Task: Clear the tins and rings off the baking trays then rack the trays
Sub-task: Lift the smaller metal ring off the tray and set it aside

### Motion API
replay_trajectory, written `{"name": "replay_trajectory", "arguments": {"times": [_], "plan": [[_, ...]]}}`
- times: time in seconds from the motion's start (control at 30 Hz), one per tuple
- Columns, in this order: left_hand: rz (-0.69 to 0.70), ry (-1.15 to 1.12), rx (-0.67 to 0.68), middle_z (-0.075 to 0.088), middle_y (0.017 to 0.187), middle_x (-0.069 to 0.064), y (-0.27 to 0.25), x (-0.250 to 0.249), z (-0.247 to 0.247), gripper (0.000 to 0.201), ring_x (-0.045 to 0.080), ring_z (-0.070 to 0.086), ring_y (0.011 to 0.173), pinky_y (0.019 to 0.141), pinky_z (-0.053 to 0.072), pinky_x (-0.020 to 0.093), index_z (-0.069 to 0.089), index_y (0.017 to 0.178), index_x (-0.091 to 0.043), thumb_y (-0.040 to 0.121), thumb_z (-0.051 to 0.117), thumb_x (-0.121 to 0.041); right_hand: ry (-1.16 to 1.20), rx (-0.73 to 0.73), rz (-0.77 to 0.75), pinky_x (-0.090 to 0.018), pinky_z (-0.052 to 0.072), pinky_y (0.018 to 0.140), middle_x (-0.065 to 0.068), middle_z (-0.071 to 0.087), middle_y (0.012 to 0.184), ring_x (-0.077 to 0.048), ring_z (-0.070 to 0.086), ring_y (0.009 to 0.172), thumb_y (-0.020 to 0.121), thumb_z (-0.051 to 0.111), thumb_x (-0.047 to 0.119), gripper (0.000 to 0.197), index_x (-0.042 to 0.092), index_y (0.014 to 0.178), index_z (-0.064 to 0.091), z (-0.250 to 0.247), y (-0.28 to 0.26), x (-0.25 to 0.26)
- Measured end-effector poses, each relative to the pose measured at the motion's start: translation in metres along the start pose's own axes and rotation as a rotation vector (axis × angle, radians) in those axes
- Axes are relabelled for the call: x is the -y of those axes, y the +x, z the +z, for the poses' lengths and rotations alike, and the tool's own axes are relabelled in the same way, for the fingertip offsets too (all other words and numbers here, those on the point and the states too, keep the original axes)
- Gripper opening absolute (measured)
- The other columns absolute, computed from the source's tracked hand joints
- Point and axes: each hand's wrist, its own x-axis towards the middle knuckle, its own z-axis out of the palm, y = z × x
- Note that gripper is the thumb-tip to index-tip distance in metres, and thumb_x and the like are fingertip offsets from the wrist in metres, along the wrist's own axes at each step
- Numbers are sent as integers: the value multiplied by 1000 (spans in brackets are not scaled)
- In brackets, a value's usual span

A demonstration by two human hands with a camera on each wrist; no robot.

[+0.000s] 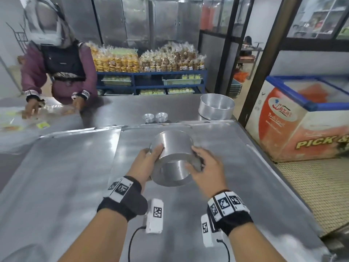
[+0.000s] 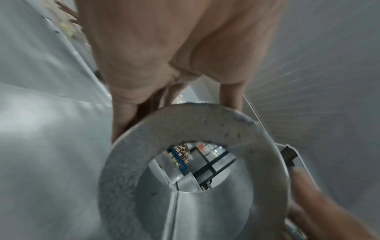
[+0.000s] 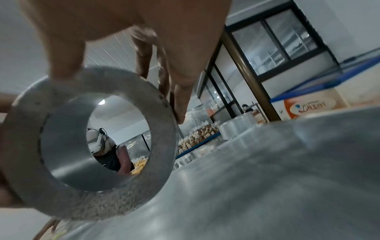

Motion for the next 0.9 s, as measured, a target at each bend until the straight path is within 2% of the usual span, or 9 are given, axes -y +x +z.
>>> {"name": "replay_trajectory", "arguments": {"times": [0.07, 0.13, 0.17, 0.3, 0.4, 0.53, 0.63, 0.8, 0.9], "plan": [[53, -61, 5, 65, 123, -2, -16, 15, -18, 76, 15, 70, 97, 80, 56, 35, 41, 137, -20, 78, 77, -51, 178, 69, 84, -28, 52, 93, 16, 62, 122, -5, 62, 110, 66, 82, 49, 63, 36, 122, 59, 12, -21, 2], [113, -87, 26, 52, 139, -8, -30, 34, -35, 107, 13, 68, 106, 85, 54, 31, 27, 153, -23, 66, 87, -40, 343, 104, 170, -18, 53, 85, 10, 66, 120, -4, 66, 105, 68, 78, 55, 67, 31, 127, 58, 24, -39, 3], [146, -81, 42, 51, 140, -10, -35, 43, -43, 109, 12, 67, 108, 82, 55, 28, 27, 153, -24, 64, 89, -34, 405, 107, 203, -16, 53, 83, 9, 67, 120, -3, 67, 104, 69, 74, 60, 71, 26, 129, 58, 30, -46, 2], [158, -145, 52, 59, 139, -5, -54, 80, -66, 93, 11, 58, 125, 99, 50, 30, 44, 145, -31, 64, 88, -47, 455, 74, 329, -49, 51, 98, 6, 70, 114, -15, 65, 110, 67, 64, 79, 73, 25, 116, 67, 62, -70, -8], [131, -318, -48, 63, 132, -9, -68, 99, -76, 79, 4, 60, 120, 94, 46, 23, 48, 145, -29, 74, 80, -46, 495, 45, 417, -53, 55, 87, -1, 74, 90, -20, 70, 88, 65, 63, 81, 61, 27, 91, 70, 77, -83, 1], [122, -311, -156, 61, 130, -9, -79, 120, -88, 52, 5, 57, 120, 107, 41, 28, 51, 139, -27, 91, 68, -34, 475, 62, 441, -54, 58, 75, -2, 72, 72, -22, 66, 67, 78, 73, 51, 31, 21, 86, 72, 91, -95, 13], [137, -276, -185, 56, 141, -6, -84, 131, -101, 62, 8, 52, 130, 111, 41, 32, 50, 137, -29, 82, 76, -31, 402, 104, 475, -55, 58, 74, -8, 73, 73, -24, 67, 66, 73, 78, 28, 19, 19, 89, 74, 104, -101, 14], [149, -261, -187, 61, 134, 12, -92, 139, -121, 63, 14, 58, 101, 74, 49, 17, 49, 140, -17, 82, 70, -3, 310, 123, 488, -50, 60, 73, -3, 74, 77, -23, 71, 68, 58, 68, 22, 27, 27, 85, 74, 125, -101, 7], [150, -279, -185, 65, 125, 10, -95, 141, -131, 67, 16, 62, 102, 70, 52, 17, 53, 134, -15, 71, 68, 4, 281, 140, 484, -46, 61, 69, -3, 73, 84, -20, 68, 60, 62, 67, 11, 35, 24, 94, 73, 133, -104, 9]]}}
